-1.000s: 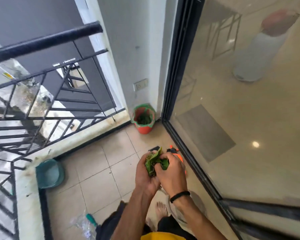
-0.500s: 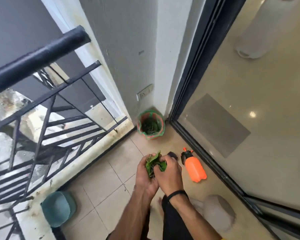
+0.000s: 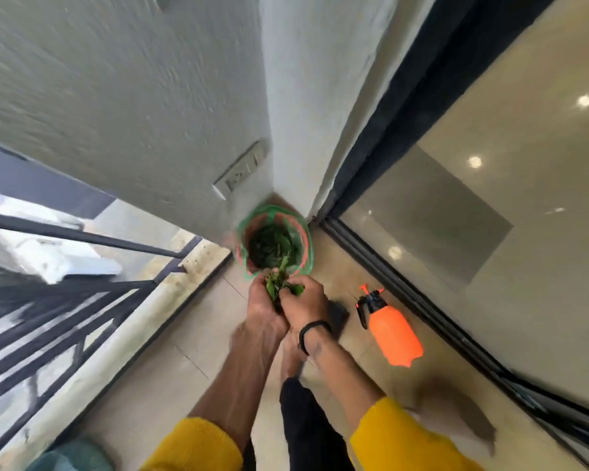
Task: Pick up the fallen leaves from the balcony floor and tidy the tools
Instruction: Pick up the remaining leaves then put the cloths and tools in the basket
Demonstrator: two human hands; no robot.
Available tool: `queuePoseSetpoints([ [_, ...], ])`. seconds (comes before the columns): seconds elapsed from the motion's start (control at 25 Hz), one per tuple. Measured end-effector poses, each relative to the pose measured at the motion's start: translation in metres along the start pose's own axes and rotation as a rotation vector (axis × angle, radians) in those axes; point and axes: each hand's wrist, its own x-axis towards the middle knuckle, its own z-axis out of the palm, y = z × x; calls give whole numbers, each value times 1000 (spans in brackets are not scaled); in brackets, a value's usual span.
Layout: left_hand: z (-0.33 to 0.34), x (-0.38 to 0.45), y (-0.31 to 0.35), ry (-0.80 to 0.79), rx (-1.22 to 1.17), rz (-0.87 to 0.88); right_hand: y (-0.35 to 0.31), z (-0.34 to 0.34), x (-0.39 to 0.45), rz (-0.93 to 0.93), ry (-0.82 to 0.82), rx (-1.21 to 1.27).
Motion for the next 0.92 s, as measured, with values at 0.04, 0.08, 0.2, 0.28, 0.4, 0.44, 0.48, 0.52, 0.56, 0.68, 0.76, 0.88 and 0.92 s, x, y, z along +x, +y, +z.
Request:
queuePoseSetpoints([
  [0.04,-1,36,7,31,-4,-4,5,16,34,58,-10,15],
  [0.08,0,66,14,52,-13,-6,9,30,62,114,-22,52],
  [0.2,0,129,39,54,53,-17,6,53,124,292,-36,254],
  [0.28,-2,155,55,77,92,-29,1,63,153,392,-41,374],
  [0.4,6,160,72,83,64,-44,-7,71,171,511,-64,580],
  [0.44,11,152,76,91,44,-33,-11,71,172,546,-60,681],
  [0.48,17,139,79,111,37,-27,-17,69,167,573,-59,777],
  [0.52,21,124,82,138,39,-21,-20,66,162,587,-42,852],
  [0.56,25,111,84,165,42,-23,-27,59,154,593,-26,923],
  [0.68,30,74,94,219,72,-17,-37,42,132,590,29,1078],
  [0.76,34,51,101,205,181,-6,-45,28,114,560,24,1097],
  [0.88,34,5,109,146,449,3,-59,14,85,514,-18,1219],
  [0.92,32,-11,112,105,546,16,-65,9,76,493,-3,1243],
])
